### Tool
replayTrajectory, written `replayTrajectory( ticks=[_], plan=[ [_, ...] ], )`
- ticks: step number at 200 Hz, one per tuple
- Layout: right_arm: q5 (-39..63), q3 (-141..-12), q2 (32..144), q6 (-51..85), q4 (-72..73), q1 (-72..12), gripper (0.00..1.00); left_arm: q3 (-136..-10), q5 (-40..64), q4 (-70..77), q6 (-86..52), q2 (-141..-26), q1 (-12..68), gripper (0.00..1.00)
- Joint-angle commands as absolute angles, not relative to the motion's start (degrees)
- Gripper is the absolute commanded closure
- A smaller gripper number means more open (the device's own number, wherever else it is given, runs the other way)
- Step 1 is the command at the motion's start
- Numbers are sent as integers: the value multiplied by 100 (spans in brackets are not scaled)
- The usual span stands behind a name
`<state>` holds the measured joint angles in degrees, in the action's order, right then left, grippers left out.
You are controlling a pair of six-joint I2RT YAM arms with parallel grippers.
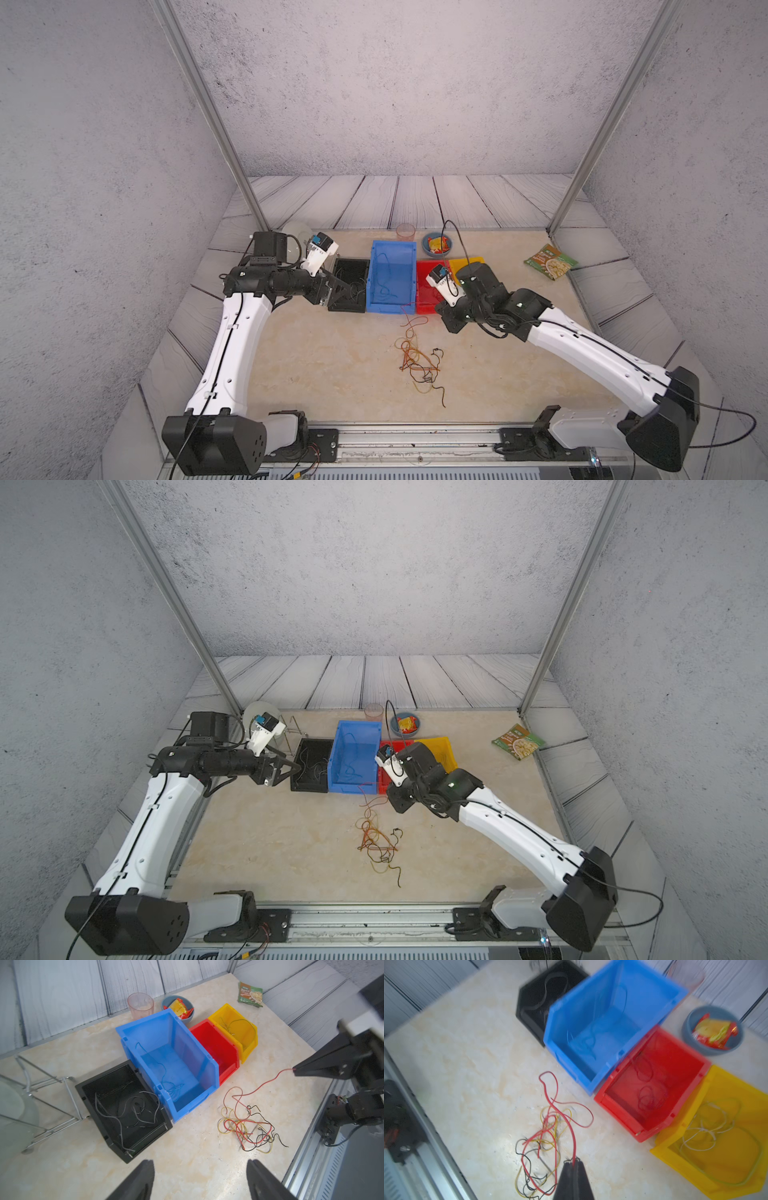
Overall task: Untangle and sort cables by color
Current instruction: Pick up the cable from the cable, then place the cable in the bin.
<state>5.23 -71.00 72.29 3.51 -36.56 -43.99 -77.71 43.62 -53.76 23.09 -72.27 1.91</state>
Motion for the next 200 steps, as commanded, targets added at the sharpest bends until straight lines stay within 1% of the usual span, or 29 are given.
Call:
replayTrajectory(
  ticks=[1, 26, 40, 81, 126, 155, 200],
  plan=[
    [739, -7853, 6753, 596, -4113, -4438, 100, -7735, 4715, -5493, 2488, -7207, 248, 23],
    [362, -8468, 6702, 529, -4470, -4425, 100, -7686, 4764, -5434, 2487, -7207, 279, 22],
    [-60, -8555, 6773, 395, -4576, -4421, 100, -7625, 4763, -5417, 2527, -7199, 320, 22],
    [-845, -8696, 7434, 445, -4581, -4348, 100, -7218, 4717, -5283, 2939, -7137, 411, 21],
    [-1112, -9047, 8507, 1006, -4907, -3859, 100, -6874, 4425, -5172, 3144, -7121, 519, 21],
    [-1045, -9126, 9100, 1241, -4930, -3587, 100, -6764, 4403, -5167, 3190, -7140, 556, 21],
    [-1292, -9390, 9760, 1274, -4844, -3454, 100, -6727, 4396, -5168, 3204, -7163, 578, 21]
  ],
)
